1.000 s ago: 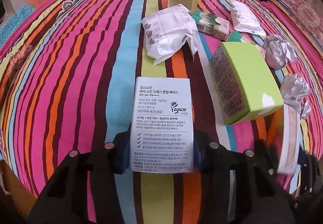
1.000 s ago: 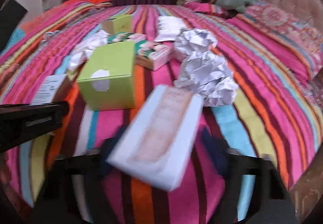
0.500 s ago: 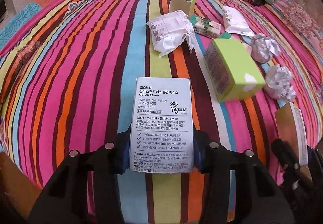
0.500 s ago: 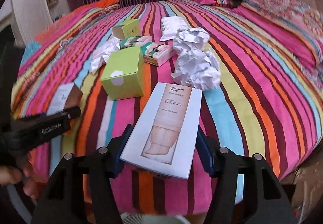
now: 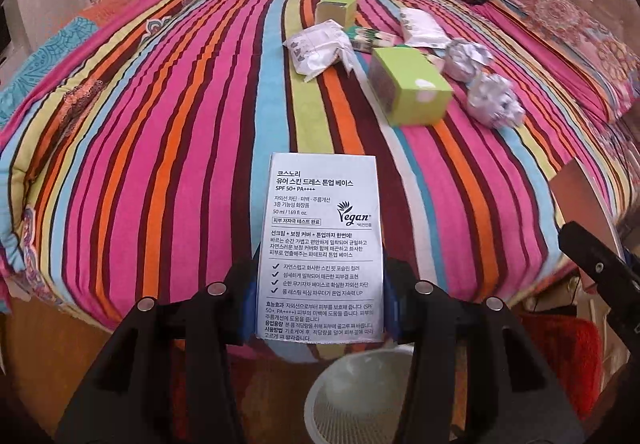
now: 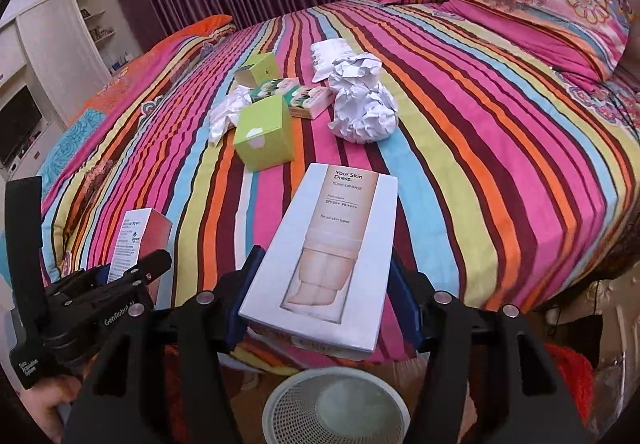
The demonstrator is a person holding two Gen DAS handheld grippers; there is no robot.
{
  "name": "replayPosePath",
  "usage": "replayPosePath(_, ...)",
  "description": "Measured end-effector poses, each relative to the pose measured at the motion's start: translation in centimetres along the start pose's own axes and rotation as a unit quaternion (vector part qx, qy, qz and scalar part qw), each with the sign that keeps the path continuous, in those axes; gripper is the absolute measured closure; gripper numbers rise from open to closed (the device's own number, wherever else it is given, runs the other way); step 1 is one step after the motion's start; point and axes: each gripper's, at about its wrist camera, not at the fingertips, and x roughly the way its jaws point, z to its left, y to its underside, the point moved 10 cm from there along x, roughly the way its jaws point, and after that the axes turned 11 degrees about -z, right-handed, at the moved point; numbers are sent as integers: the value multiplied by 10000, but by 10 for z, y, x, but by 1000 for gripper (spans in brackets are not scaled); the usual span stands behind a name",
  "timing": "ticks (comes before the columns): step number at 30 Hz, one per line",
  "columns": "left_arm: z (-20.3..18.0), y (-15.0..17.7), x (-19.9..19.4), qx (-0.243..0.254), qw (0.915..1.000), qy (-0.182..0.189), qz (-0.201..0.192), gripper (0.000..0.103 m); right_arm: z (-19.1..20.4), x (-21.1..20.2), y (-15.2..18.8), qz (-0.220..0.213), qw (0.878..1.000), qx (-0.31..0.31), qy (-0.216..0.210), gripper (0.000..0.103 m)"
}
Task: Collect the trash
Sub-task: 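Grasp the white printed box with the left tool while the right tool grasps the white box, then carry both boxes to the wastebasket and open both tools to drop them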
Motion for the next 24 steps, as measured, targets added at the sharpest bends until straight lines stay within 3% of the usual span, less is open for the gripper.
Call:
replayPosePath(7, -11, 34, -29, 193, 9998, 9, 16, 56, -1, -26, 23, 142, 9997, 199, -38, 48)
replayPosePath(11, -18, 64, -40, 226, 9996, 111, 153, 56, -3, -33, 47, 434, 9983, 391, -64, 48)
replayPosePath(19, -38, 139, -34, 412, 9954, 247, 832, 56, -12, -40, 97, 1114, 9895, 912, -144, 50)
replayPosePath(24, -48, 162, -28, 570, 9914, 321, 1132, 56, -22, -38, 131, 1591, 9819, 1030, 46, 50)
